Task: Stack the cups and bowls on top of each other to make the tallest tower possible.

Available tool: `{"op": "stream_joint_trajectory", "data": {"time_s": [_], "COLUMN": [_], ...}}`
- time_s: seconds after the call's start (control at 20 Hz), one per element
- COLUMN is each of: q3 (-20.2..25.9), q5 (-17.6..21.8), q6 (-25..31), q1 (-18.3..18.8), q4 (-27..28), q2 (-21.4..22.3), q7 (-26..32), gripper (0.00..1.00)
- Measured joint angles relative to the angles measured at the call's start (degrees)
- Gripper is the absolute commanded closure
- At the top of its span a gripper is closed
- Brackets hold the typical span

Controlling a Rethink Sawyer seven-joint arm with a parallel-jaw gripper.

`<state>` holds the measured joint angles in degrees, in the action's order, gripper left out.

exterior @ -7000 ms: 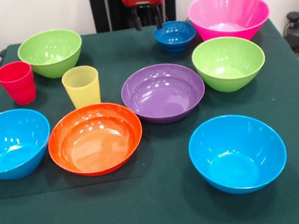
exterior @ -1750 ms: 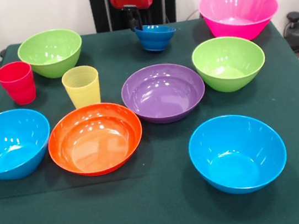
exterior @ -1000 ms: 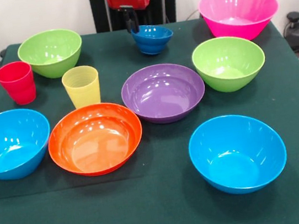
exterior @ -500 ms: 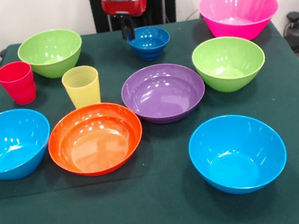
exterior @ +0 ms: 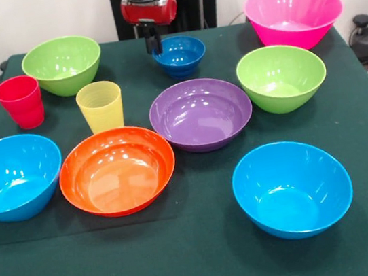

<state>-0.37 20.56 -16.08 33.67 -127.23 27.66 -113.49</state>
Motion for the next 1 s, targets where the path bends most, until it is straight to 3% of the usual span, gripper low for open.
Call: {"op": "stream_joint_trajectory", "data": {"time_s": [1.0], "q3": [0.0], "q5": [0.3], "q6": [1.8], "q1": [1.1], "q4": [0.7], "q2": [0.5], "q7": [0.0], "gripper": [1.0]}}
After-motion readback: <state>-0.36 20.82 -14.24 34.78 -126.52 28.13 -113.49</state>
